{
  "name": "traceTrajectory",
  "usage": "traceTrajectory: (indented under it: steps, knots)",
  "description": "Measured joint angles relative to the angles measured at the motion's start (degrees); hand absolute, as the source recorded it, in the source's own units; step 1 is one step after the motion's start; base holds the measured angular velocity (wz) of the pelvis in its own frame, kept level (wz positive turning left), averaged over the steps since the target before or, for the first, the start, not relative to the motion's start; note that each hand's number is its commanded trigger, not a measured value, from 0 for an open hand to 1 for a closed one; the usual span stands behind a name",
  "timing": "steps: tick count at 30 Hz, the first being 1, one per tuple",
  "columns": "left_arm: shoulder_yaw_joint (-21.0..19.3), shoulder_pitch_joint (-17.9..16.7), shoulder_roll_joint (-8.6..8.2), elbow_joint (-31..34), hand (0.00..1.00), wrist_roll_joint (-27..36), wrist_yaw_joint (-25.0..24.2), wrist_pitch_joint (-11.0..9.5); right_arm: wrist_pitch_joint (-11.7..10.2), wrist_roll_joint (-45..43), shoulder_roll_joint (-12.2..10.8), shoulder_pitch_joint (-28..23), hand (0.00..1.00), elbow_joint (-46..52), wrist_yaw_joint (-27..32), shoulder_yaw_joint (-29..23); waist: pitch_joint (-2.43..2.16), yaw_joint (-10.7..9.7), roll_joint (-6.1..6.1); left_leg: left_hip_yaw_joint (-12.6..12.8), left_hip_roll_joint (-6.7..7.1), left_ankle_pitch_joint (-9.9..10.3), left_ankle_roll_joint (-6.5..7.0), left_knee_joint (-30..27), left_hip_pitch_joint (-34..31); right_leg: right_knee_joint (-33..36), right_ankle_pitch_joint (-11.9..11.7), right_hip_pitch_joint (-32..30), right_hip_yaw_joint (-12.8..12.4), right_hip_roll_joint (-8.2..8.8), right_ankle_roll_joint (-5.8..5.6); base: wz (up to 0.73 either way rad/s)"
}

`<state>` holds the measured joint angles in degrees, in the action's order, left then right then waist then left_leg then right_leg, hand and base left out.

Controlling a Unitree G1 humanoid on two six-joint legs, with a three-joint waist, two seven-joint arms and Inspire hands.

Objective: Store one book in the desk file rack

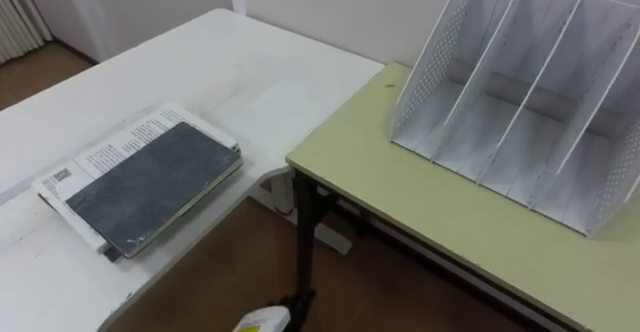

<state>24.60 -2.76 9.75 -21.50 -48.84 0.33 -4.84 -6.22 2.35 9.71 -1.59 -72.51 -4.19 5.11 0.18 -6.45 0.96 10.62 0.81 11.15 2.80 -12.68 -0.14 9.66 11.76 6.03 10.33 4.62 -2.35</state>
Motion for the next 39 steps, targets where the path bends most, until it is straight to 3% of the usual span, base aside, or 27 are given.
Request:
traceTrajectory:
  steps: [3,6,18,27,31,36,39]
  knots:
    - [0.26,-0.03,0.41,3.47,0.00,-1.57,0.03,-0.38,-0.01,0.16,0.27,0.02,0.00,-0.08,-0.61,-0.06,-0.01,-0.14,-0.47,-0.29,0.01,-0.01,-0.01,-0.06,0.16,-0.17,0.00,0.40,0.40,-0.01,0.00,0.06]
    - [-0.27,0.06,2.16,13.90,0.00,-3.78,0.58,-0.82,0.02,1.05,0.32,0.02,0.00,-0.50,-0.70,-0.14,0.04,0.11,-0.45,-1.00,0.03,-0.05,-0.06,-0.04,-0.52,-0.46,-0.04,0.36,1.05,-0.07,0.07,0.11]
    - [-4.34,0.57,3.71,27.07,0.00,-8.25,8.23,-1.49,0.16,1.96,0.29,0.06,0.00,-1.74,0.68,0.36,-0.09,0.64,-0.54,-2.12,0.16,-0.14,-0.21,-0.25,-0.56,-1.01,-0.08,0.98,2.51,-0.12,0.12,0.05]
    - [-8.34,0.33,3.78,27.27,0.00,-11.11,11.32,-1.65,0.21,1.61,-0.25,-0.45,0.00,-1.73,1.55,0.37,-0.40,2.59,0.00,-2.94,0.10,-0.16,-0.28,-1.03,-1.37,-1.00,-0.12,0.92,4.40,-0.17,0.18,0.05]
    - [-10.33,-0.05,4.67,27.26,0.00,-11.74,11.48,-1.56,1.40,1.81,-0.18,-0.57,0.00,-1.64,1.49,0.34,-0.53,3.75,0.08,-3.12,0.12,-0.16,-0.28,-1.21,-1.34,-0.99,-0.17,1.22,4.65,-0.17,0.25,0.00]
    - [-13.01,-1.18,4.69,27.09,0.00,-11.71,12.60,-0.42,2.18,1.85,0.05,-0.37,0.00,-1.61,1.47,0.22,-0.63,3.81,-0.44,-3.22,0.12,-0.16,-0.28,-1.15,-1.35,-0.99,-0.18,1.53,4.75,-0.17,0.27,0.00]
    - [-13.32,-3.52,4.71,27.05,0.00,-11.69,12.95,0.25,2.39,2.04,0.48,-0.45,0.00,-1.77,1.52,0.07,-0.39,3.70,-1.02,-3.28,0.13,-0.16,-0.28,-1.25,-1.32,-1.02,-0.18,1.73,4.78,-0.18,0.27,0.00]
